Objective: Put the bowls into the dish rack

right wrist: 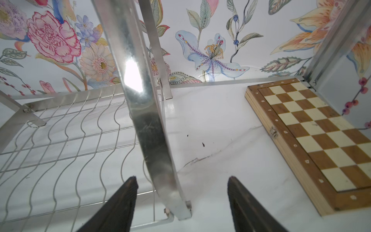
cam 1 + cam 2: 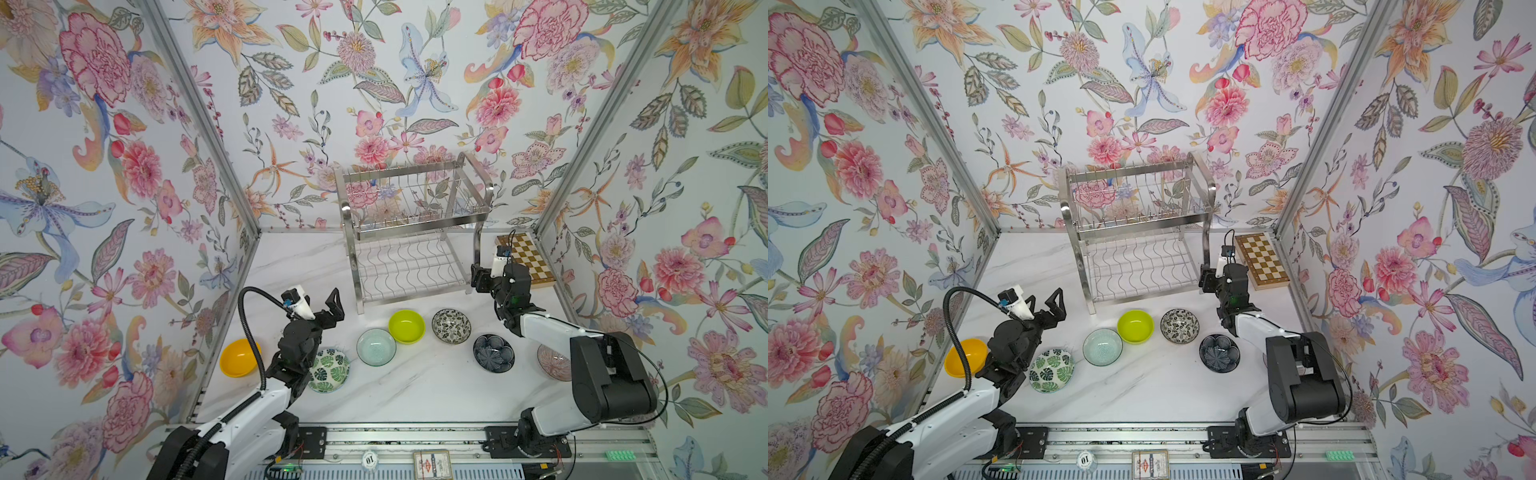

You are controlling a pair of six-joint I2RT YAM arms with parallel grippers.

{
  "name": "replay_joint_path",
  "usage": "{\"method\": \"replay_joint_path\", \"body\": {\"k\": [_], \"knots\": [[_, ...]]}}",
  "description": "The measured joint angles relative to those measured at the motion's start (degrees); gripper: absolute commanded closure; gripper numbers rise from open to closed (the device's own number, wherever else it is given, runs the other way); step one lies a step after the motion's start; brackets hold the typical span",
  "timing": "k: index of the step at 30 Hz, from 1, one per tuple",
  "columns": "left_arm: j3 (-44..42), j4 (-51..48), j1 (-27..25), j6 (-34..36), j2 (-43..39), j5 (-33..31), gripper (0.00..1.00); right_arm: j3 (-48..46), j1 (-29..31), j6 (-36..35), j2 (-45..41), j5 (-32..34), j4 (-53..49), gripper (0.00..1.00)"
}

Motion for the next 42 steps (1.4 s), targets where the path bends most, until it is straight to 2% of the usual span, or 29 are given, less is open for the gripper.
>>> {"method": "replay_joint_path", "body": {"k": [5, 9, 13, 14, 19, 22, 26, 30, 39, 42], "knots": [[-0.46, -0.28, -0.02, 0.00, -0.37, -0.07, 0.01, 3.98, -1.14, -0.74, 4.94, -4.63, 2.67, 0.35], [-0.55, -0.26, -0.02, 0.07, -0.35, -0.09, 0.01, 4.37, -1.90, -0.44, 7.91, -8.57, 5.49, 0.44], [-0.52, -0.22, -0.02, 0.22, 0.52, -0.07, 0.01, 5.81, -1.66, 0.13, 10.86, -11.10, 7.43, 0.57], [-0.52, -0.26, 0.00, 0.22, 0.96, -0.07, 0.01, 5.90, -1.44, 0.33, 11.15, -11.41, 7.89, 0.58], [-0.52, -0.26, 0.00, 0.20, 1.64, -0.11, 0.01, 5.92, -0.57, 0.31, 11.58, -10.78, 10.21, 0.79], [-0.52, -0.26, 0.00, 0.20, 1.64, -0.26, 0.01, 5.70, 0.74, -5.09, 11.58, -9.84, 10.75, 0.85], [-0.52, -0.26, -0.02, 0.20, 1.53, -0.28, 0.01, 4.79, 2.84, -3.78, 11.58, -8.39, 12.35, 0.92], [-0.52, -0.28, -0.02, 0.20, 1.40, -0.26, 0.01, 3.78, 3.17, -3.52, 11.47, -7.30, 13.97, 0.88], [-0.50, -0.26, -0.02, 0.13, 1.64, -0.24, 0.01, 3.13, 3.10, -4.11, 10.67, -6.29, 13.42, 0.94], [-0.50, -0.26, -0.02, 0.00, 2.03, -0.22, 0.01, 3.19, 2.84, -4.20, 10.40, -6.10, 12.72, 0.92]]}}
